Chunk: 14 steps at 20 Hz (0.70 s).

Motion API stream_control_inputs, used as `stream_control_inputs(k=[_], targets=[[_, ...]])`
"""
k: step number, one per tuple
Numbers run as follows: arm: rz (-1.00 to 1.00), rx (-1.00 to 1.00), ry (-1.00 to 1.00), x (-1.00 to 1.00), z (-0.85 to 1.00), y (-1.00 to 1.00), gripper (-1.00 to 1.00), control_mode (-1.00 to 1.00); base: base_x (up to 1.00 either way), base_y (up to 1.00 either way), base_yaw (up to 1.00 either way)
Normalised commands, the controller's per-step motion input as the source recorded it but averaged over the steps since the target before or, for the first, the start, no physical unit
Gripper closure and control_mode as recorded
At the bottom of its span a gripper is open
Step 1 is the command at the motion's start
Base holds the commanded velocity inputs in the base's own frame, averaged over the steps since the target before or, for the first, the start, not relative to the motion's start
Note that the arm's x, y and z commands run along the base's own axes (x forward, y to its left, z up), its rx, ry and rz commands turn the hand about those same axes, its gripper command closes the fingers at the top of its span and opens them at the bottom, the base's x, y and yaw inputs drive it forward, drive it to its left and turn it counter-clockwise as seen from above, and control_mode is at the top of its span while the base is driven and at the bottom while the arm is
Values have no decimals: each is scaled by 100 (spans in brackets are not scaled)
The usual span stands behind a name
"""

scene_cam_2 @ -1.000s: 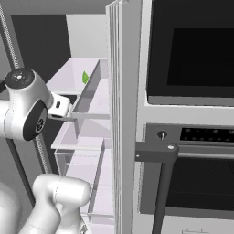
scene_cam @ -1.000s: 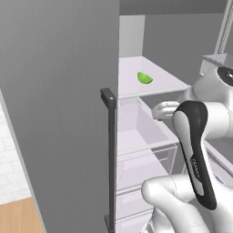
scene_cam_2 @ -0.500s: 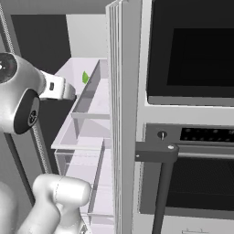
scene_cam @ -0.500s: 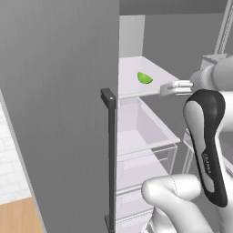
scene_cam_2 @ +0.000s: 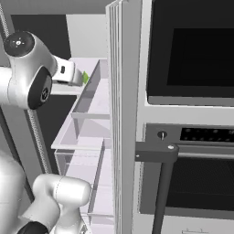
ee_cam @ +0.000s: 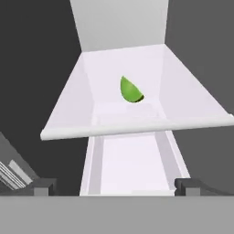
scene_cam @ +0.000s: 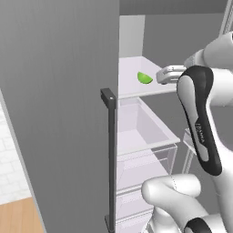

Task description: Grab a lemon wedge from the fridge and one ice cube from the ice bowl, and put them in the glass of lemonade.

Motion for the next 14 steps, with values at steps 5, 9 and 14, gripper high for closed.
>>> stream_control_inputs(k=[5,9,14], targets=[[0,0,9,99,-22,-19,-100,-100,0,0,0],[2,-1,17,100,-3,4,-100,-100,0,0,0],[2,-6,13,92,-1,3,-100,-100,0,0,0]])
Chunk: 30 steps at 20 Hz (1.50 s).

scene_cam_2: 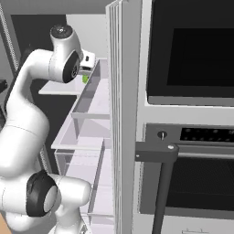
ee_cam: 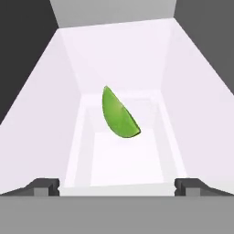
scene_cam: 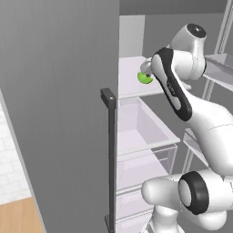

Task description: Grab a lemon wedge from the fridge and one ice cube from the ice bowl, and put them in the glass of lemonade.

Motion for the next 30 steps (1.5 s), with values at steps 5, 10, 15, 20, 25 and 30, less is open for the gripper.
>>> stream_control_inputs(k=[5,10,15,20,25,30], targets=[[0,-4,-4,27,-37,8,-100,-100,0,0,0],[0,-5,-4,46,-54,15,-100,-100,0,0,0],[0,-2,-3,30,-21,3,-100,-100,0,0,0],[0,0,-2,24,3,0,-100,-100,0,0,0],[0,0,0,27,8,0,-100,-100,0,0,0],[6,1,9,23,8,-11,-100,-100,0,0,0]])
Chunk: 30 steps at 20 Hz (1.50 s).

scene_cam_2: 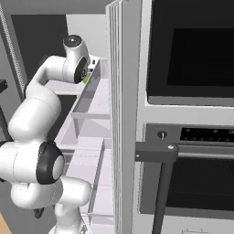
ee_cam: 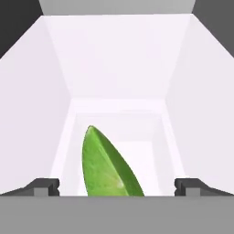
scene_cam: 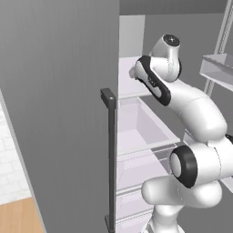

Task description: Grab a lemon wedge from the fridge and one ice cube from the ice bowl, and put them in the glass of lemonade.

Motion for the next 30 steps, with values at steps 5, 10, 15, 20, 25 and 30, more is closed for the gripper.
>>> stream_control_inputs(k=[5,10,15,20,25,30], targets=[[13,0,8,0,-2,0,-100,-100,0,0,0],[13,0,1,0,-5,1,-100,-100,0,0,0],[12,0,0,0,-31,9,-100,-100,0,0,0],[8,-1,0,0,-38,32,-100,-100,0,0,0],[4,0,0,0,-14,35,-100,-100,0,0,0],[3,0,0,0,-2,32,-100,-100,0,0,0]])
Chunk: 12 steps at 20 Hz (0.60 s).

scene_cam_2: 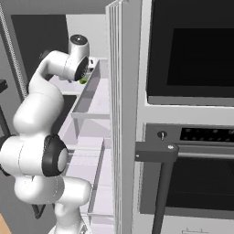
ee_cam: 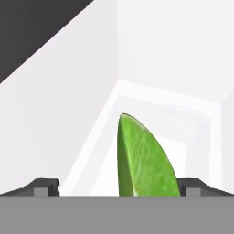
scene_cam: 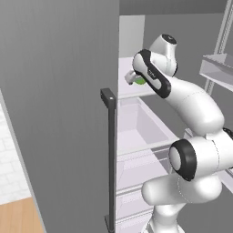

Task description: Grab a lemon wedge from the fridge and one ice cube from the ice bowl, and put them in the glass of lemonade.

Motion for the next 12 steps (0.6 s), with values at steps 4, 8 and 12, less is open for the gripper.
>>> stream_control_inputs(k=[4,8,12], targets=[[2,0,0,0,-1,35,100,-100,0,0,0],[3,0,0,0,0,28,100,-100,0,0,0],[4,0,0,-5,0,16,100,-100,0,0,0]])
